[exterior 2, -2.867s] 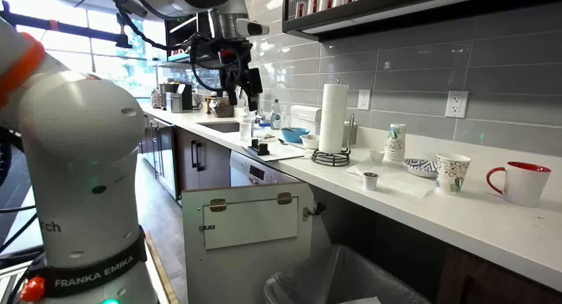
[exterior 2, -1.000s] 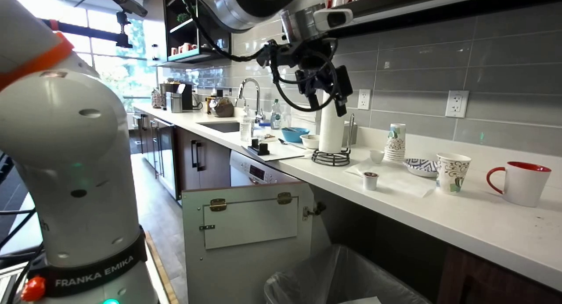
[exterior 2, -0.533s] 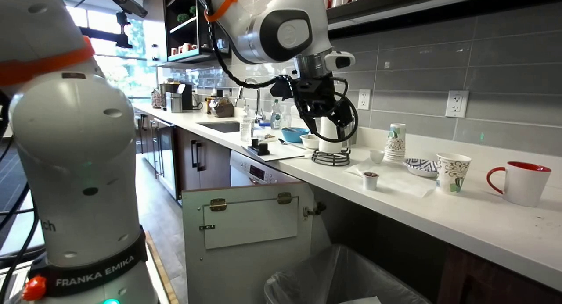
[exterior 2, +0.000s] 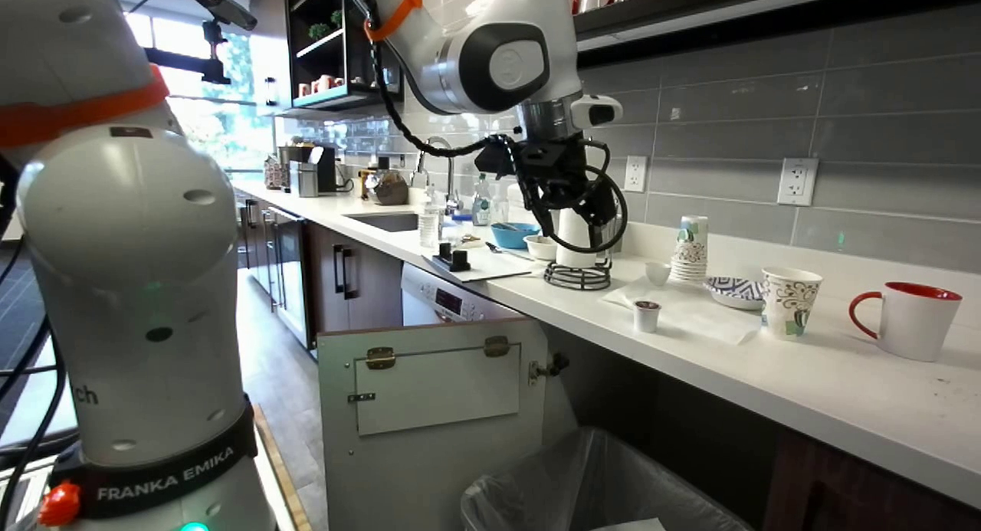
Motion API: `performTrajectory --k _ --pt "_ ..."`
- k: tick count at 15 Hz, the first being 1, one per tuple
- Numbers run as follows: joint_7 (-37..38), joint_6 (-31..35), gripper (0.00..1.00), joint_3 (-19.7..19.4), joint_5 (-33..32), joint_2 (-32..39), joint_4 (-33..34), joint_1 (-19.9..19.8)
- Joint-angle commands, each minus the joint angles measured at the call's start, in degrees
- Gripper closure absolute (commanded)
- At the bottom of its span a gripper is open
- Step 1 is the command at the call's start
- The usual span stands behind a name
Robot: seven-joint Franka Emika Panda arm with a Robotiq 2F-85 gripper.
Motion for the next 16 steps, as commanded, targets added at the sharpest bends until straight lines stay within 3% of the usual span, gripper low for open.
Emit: performTrajectory --k 1,9,12,13,14,15,16 --pt "-3.1 0.4 0.0 -1.2 3.8 9.1 4.2 1.8" --pt "-7.6 -0.8 0.0 0.1 2.8 21.3 12.9 -1.8" --pt "-13.2 -0.3 0.0 0.9 6.2 25.1 15.4 -2.6" --pt "-15.9 -3.1 0.0 1.6 8.4 25.6 16.2 -2.9" --pt "-14.1 -5.8 0.0 2.2 5.9 25.0 16.1 -3.1" --pt "-12.6 -1.9 0.0 2.2 5.4 23.8 14.3 -3.5" --pt "-12.8 -3.3 0.0 2.6 5.3 24.4 14.9 -3.6"
